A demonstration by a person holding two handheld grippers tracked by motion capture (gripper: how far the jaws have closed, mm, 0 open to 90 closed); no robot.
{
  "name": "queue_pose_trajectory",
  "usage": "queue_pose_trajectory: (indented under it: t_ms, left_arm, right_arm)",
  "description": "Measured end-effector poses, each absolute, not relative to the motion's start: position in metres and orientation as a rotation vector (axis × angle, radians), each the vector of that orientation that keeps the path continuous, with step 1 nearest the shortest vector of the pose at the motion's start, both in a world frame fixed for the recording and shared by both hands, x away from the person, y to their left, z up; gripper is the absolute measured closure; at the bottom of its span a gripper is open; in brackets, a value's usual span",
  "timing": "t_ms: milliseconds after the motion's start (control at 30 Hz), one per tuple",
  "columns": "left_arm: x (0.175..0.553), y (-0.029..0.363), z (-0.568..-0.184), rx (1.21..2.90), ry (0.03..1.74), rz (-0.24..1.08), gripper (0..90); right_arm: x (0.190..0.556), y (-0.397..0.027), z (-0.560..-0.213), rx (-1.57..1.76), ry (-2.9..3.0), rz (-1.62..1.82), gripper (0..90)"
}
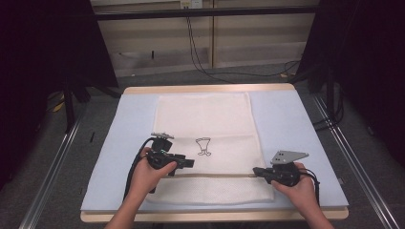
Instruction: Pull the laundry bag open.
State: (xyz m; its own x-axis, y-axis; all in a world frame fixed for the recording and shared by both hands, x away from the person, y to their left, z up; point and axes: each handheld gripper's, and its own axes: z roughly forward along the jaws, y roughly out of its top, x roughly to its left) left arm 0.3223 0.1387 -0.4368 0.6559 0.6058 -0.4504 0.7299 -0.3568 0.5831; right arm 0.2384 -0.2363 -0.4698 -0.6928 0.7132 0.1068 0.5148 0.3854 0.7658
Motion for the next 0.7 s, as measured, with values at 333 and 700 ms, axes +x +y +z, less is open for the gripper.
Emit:
queue_pose_trajectory:
  t_ms: [333,700]
  left_arm:
    - [0.319,0.112,-0.438,2.089,1.006,-0.274,49.2]
    - [0.314,0.078,-0.439,2.097,0.983,-0.359,51.6]
  right_arm:
    - [0.240,-0.260,-0.471,1.204,2.308,1.147,82.3]
    - [0.246,-0.262,-0.485,1.389,2.222,1.160,71.8]
